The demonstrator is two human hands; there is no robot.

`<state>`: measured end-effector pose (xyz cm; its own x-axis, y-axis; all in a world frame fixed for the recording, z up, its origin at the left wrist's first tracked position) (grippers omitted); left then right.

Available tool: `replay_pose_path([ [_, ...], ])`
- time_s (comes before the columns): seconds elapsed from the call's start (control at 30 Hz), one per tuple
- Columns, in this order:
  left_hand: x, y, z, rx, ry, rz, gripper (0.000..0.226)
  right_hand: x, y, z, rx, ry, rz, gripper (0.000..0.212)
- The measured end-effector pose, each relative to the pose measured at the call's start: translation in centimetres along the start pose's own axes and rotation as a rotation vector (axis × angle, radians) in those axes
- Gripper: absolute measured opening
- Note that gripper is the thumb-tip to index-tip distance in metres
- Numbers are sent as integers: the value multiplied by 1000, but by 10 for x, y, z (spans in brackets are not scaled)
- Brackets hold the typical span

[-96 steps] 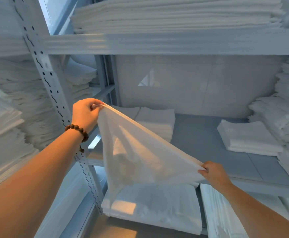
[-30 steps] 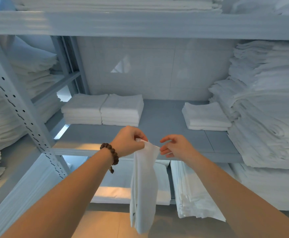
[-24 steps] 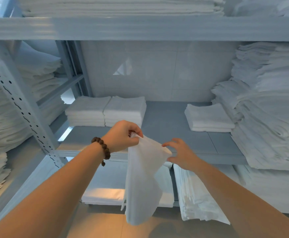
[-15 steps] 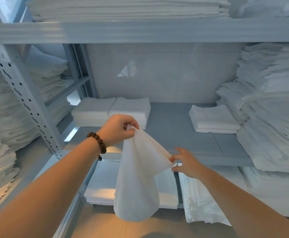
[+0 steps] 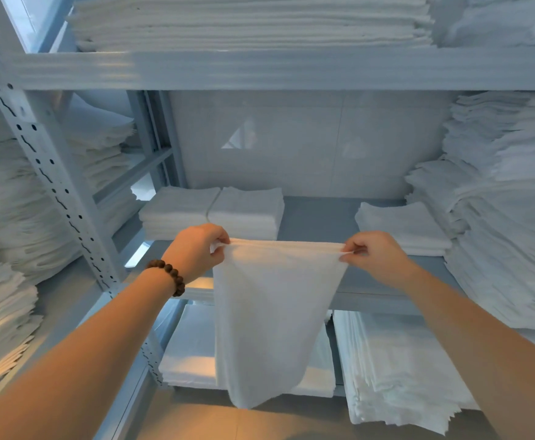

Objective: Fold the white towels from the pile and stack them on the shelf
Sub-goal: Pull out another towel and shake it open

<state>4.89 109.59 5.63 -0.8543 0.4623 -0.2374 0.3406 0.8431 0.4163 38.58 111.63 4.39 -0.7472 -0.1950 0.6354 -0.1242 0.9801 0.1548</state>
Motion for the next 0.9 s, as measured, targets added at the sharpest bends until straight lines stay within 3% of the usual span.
replay_pose_path([
  [0.33,-9,26,32,121,-140,88,16,-19,1,-29,-30,-151,28,10],
  [0.57,-11,68,46,88,-303,200,22,-43,9,-48,-138,-94,61,17],
  [0.67,-14,90,56,83,-283,285,26,-46,17,-56,-192,-134,27,31],
  [0.9,-13,148,97,40,-141,333,38,-68,56,-56,-197,-360,-94,21],
])
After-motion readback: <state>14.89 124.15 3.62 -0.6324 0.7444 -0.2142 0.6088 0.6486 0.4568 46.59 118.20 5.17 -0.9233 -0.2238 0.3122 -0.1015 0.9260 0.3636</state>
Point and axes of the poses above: each hand's wrist, its own y-axis towards the middle knuckle, its own z-axis out of the palm, x = y × z, the point moved 2 cm from there along y, towards the middle knuckle, and after that the axes turned 9 degrees about z, right-handed, at the moved point
